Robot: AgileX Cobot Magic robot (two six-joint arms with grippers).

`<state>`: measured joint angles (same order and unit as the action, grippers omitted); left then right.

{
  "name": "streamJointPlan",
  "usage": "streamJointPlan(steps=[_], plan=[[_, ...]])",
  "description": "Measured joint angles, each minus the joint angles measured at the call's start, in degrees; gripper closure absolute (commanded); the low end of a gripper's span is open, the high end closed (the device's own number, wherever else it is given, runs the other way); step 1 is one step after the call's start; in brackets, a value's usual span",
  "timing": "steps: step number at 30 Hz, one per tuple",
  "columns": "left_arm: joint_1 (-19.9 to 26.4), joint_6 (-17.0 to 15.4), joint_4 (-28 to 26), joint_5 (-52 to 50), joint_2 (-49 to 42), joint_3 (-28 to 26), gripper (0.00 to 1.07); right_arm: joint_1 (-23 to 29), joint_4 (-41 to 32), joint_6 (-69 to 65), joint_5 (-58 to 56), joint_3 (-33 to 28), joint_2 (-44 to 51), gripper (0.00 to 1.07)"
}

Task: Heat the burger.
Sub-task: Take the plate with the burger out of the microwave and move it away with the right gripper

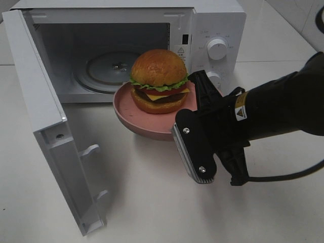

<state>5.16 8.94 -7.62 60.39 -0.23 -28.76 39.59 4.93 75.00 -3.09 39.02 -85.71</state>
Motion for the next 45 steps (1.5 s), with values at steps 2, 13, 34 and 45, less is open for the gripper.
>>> streamJointPlan(steps=[2, 13, 34, 45], plan=[[0.0, 0.0, 0.0, 0.0, 0.0, 0.0, 0.09, 0.0, 0.0, 0.0, -0.1, -1.4, 2.1, 1.04], [0.0, 0.0, 0.0, 0.0, 0.0, 0.0, 0.09, 0.0, 0.0, -0.1, -2.5, -8.1, 14.7, 1.04], [0.0, 0.0, 0.0, 0.0, 0.0, 0.0, 0.09, 0.0, 0.0, -0.2, -18.5, -16.8, 37.0, 1.03], [0.0, 0.0, 0.0, 0.0, 0.0, 0.0, 0.09, 0.0, 8.3, -12.5, -23.9, -17.0, 40.8, 1.02]])
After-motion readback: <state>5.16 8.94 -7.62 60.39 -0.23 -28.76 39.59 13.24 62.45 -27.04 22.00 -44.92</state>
